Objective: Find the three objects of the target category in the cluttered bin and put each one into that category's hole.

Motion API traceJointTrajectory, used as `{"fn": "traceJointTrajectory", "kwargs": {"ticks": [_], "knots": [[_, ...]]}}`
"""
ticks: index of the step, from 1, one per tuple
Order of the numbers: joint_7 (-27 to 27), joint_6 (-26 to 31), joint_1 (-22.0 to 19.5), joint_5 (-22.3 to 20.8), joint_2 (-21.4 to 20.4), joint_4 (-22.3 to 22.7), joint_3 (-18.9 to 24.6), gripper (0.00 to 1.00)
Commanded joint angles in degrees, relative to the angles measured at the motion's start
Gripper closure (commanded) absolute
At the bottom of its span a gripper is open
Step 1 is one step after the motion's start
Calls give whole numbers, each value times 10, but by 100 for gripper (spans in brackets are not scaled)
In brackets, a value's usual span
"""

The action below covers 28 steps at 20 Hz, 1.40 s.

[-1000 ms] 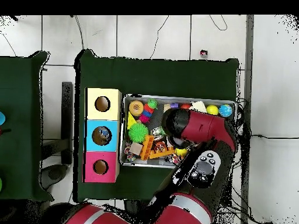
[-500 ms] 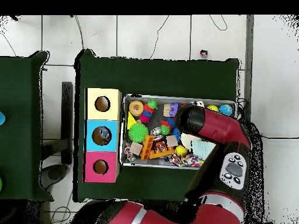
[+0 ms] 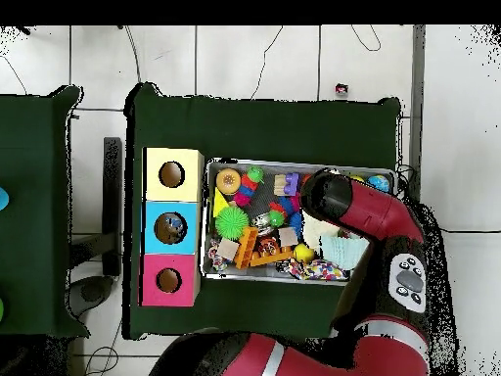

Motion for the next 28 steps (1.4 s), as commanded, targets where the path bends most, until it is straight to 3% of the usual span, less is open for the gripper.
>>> {"fn": "traceJointTrajectory", "kwargs": {"ticks": [1, 9, 16, 18, 21, 28], "knots": [[41, 40, -1, 24, -5, 18, 86, 0], [64, 29, 5, 40, -7, 27, 93, 0], [57, 69, 14, 33, -3, 7, 76, 0], [48, 112, 23, 21, 1, -8, 57, 0], [33, 225, 39, -4, 14, -34, 18, 0], [16, 368, 58, -43, 36, -48, -24, 0]]}}
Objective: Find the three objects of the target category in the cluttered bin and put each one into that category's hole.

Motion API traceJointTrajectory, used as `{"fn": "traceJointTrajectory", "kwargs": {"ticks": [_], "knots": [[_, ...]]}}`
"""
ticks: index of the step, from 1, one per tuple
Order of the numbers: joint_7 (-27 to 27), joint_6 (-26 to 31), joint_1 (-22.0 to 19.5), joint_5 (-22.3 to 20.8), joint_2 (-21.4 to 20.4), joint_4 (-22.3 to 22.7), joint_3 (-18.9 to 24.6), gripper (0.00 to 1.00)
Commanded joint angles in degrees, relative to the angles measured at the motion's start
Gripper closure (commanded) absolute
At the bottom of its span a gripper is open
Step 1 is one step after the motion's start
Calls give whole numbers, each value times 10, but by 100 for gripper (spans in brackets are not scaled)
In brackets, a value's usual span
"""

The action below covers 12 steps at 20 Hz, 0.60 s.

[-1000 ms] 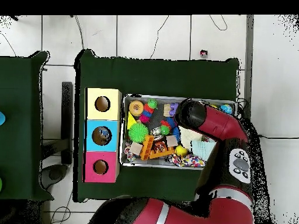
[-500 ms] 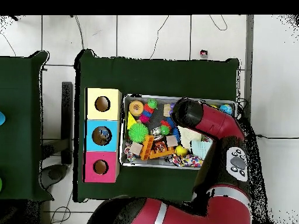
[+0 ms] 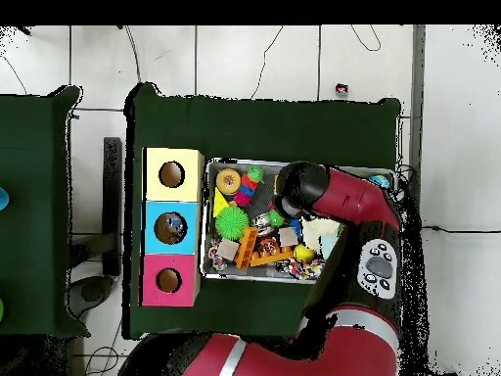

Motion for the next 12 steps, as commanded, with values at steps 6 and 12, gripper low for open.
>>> {"fn": "traceJointTrajectory", "kwargs": {"ticks": [6, 12], "knots": [[43, 112, 16, -75, 67, -7, -19, 0], [89, -22, 16, -80, 77, 7, -22, 0]]}}
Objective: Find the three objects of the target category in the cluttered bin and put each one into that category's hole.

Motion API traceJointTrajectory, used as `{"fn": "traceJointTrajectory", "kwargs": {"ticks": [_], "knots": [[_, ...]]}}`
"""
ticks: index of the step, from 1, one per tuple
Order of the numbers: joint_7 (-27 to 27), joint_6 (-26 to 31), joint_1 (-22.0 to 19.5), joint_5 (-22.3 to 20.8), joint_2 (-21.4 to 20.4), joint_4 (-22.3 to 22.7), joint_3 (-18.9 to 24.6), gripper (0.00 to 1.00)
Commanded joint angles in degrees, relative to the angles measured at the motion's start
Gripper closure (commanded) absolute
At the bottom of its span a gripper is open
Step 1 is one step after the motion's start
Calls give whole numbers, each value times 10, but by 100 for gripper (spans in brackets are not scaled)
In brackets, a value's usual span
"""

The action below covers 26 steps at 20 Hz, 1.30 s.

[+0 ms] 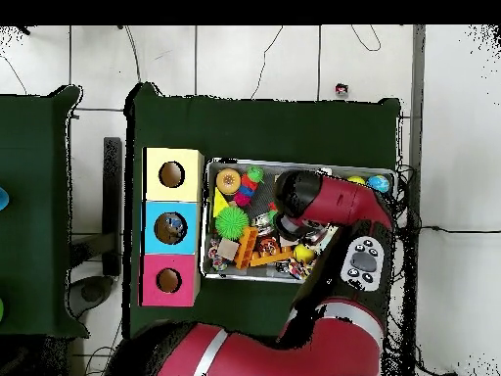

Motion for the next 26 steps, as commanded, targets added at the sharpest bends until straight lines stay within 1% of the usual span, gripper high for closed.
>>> {"fn": "traceJointTrajectory", "kwargs": {"ticks": [1, 2, 3, 4, 5, 6, 7, 9, 12, 16, 18, 19, 20, 21, 23, 26], "knots": [[121, -201, -9, -7, 39, 39, 30, 0], [131, -227, -9, -2, 40, 41, 32, 0], [139, -278, -14, 9, 33, 57, 46, 0], [138, -289, -15, 13, 32, 57, 48, 0], [131, -313, -23, 22, 26, 66, 64, 0], [128, -316, -25, 28, 27, 65, 67, 0], [122, -324, -30, 38, 22, 71, 78, 0], [113, -320, -33, 53, 21, 71, 86, 0], [101, -317, -37, 65, 29, 63, 83, 0], [94, -307, -20, 56, 40, 48, 46, 0], [79, -278, -13, 42, 42, 38, 25, 0], [65, -247, -9, 33, 44, 29, 14, 0], [58, -235, -10, 28, 41, 30, 8, 0], [48, -199, -8, 24, 42, 24, 0, 0], [49, -171, -7, 24, 43, 23, -9, 0], [55, -197, -8, 22, 40, 41, -9, 0]]}}
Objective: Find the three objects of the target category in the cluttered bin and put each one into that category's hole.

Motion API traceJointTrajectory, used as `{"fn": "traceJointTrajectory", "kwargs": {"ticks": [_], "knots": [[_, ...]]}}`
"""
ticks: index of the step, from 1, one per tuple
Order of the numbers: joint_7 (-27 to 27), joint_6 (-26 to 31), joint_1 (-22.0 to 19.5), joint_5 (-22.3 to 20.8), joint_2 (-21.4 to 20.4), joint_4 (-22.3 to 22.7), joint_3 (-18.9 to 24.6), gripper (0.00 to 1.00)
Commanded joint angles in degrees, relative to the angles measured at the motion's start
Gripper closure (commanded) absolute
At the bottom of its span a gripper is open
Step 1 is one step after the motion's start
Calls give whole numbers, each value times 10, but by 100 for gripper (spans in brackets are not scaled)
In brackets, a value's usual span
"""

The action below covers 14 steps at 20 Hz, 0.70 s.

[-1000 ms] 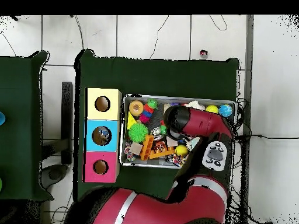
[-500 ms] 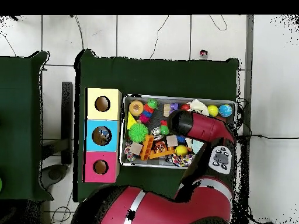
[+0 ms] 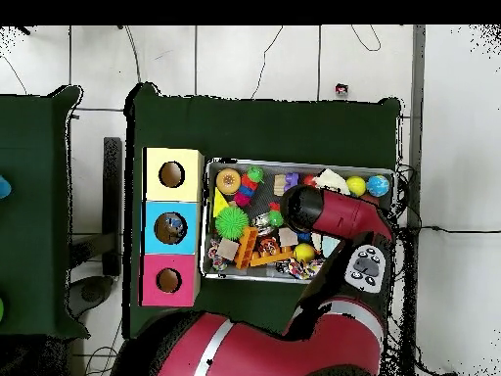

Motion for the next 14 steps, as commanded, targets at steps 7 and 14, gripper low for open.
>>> {"fn": "traceJointTrajectory", "kwargs": {"ticks": [7, 14], "knots": [[56, 42, -5, -7, 13, 28, 14, 0], [57, 12, -9, -9, 11, 34, 16, 100]]}}
